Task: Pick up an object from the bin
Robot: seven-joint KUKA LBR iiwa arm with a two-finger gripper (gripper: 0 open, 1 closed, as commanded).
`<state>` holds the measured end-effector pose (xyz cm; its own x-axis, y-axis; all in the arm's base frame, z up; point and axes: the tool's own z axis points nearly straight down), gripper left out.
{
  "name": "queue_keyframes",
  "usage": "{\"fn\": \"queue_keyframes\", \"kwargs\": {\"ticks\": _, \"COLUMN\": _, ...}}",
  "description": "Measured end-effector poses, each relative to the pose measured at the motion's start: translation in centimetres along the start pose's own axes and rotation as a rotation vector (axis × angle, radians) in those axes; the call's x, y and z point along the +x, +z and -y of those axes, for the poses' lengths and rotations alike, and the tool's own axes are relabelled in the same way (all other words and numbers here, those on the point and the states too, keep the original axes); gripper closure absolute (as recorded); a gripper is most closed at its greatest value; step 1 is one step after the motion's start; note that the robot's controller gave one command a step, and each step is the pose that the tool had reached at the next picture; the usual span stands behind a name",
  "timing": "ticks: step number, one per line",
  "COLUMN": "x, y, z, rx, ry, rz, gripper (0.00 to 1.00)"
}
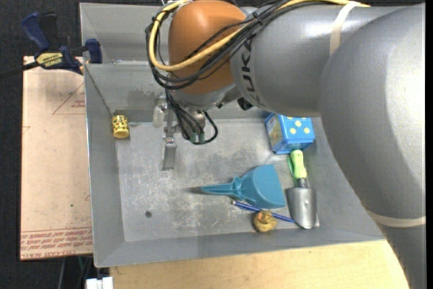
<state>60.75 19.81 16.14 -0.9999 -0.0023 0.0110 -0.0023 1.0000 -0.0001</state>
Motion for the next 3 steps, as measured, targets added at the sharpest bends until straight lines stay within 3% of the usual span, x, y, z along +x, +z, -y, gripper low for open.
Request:
{"fn": "queue_keyframes", "kwargs": {"ticks": 1, "x": -0.2, "y": -0.5, "z": 0.1, "rx": -0.001, "ry": 0.003, "rz": 0.007, "gripper": 0.00}}
{"fn": "queue_keyframes", "kwargs": {"ticks": 2, "x": -0.7, "y": -3.7, "z": 0.0, "rx": 0.000, "ry": -0.106, "rz": 0.000, "gripper": 0.00}}
{"fn": "queue_keyframes", "kwargs": {"ticks": 3, "x": -0.6, "y": -6.4, "z": 1.0, "rx": -0.003, "ry": -0.183, "rz": 0.012, "gripper": 0.00}}
